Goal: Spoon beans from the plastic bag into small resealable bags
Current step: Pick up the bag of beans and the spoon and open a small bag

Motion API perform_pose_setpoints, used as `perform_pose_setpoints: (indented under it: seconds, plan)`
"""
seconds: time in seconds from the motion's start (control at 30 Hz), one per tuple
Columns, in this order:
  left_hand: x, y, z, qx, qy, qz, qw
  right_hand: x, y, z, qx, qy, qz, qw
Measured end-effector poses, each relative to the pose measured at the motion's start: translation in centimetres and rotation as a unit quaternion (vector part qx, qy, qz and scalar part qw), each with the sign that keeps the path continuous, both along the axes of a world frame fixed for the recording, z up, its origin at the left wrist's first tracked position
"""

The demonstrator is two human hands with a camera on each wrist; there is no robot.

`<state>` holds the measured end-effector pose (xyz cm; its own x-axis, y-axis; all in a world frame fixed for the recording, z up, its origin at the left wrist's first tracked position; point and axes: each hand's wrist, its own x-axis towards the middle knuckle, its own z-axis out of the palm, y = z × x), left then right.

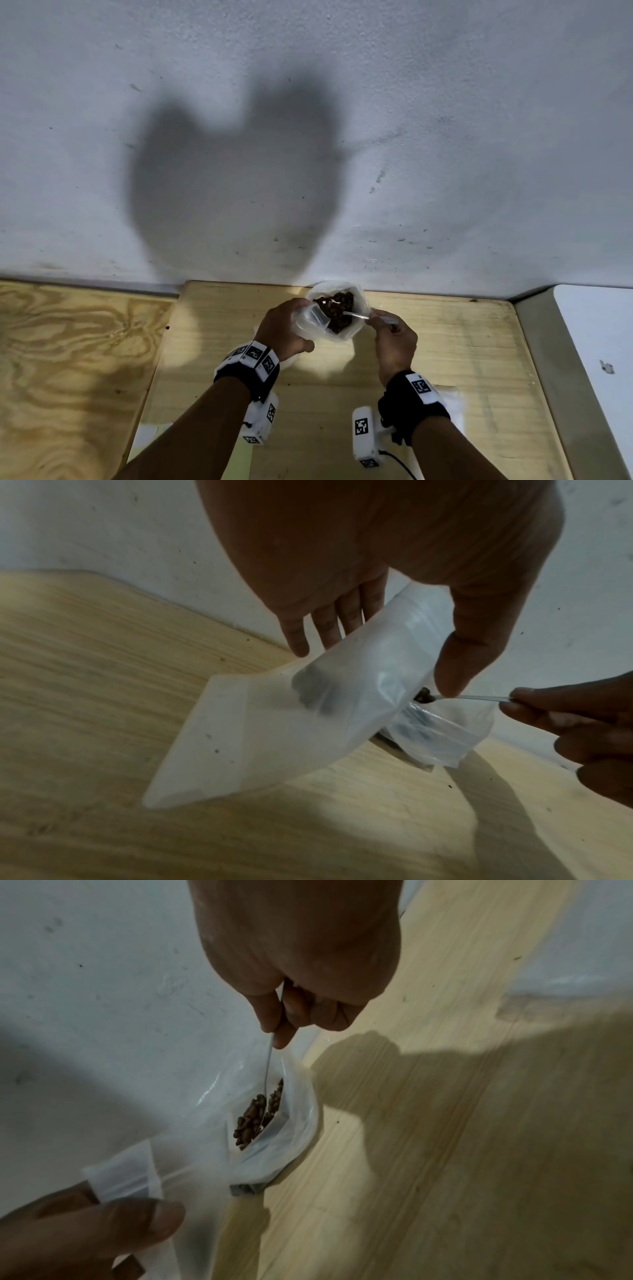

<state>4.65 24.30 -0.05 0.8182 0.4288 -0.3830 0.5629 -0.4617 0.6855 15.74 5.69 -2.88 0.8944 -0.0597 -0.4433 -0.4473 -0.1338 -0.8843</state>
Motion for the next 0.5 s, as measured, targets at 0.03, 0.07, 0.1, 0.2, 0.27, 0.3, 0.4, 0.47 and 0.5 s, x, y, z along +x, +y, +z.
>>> perform_pose_setpoints:
  seconds: [0.03,0.07,0.1,0.2,0.27,0.3,0.4,0.47,0.5]
  plan:
    - [0.0,0.0,0.0,0.001,0.000,0.000,1.000,0.2,-0.4,0.1,0.001,0.001,0.000,1.000]
    - [0.1,0.0,0.1,0.003,0.001,0.000,1.000,0.3,-0.7,0.3,0.001,-0.004,0.001,1.000]
    - [0.1,0.0,0.1,0.004,0.004,0.001,1.000,0.4,-1.0,0.5,0.002,-0.012,0.003,1.000]
    - [0.2,-0.1,0.2,0.007,0.014,0.005,1.000,0.7,-2.0,1.3,0.018,-0.035,0.006,0.999]
    - [0.2,-0.2,0.1,0.008,0.020,0.010,1.000,0.9,-2.5,1.9,0.030,-0.046,0.010,0.998]
    - [0.1,-0.3,0.1,0.011,0.022,0.011,1.000,1.0,-2.7,2.2,0.035,-0.052,0.011,0.998]
    - [0.2,-0.4,0.0,0.016,0.028,0.014,0.999,1.4,-3.0,3.2,0.042,-0.064,0.014,0.997]
    - [0.2,-0.5,0.0,0.018,0.030,0.016,0.999,1.5,-2.9,3.8,0.050,-0.068,0.023,0.996]
    - [0.3,-0.5,0.0,0.018,0.030,0.017,0.999,1.5,-2.8,4.1,0.055,-0.072,0.031,0.995]
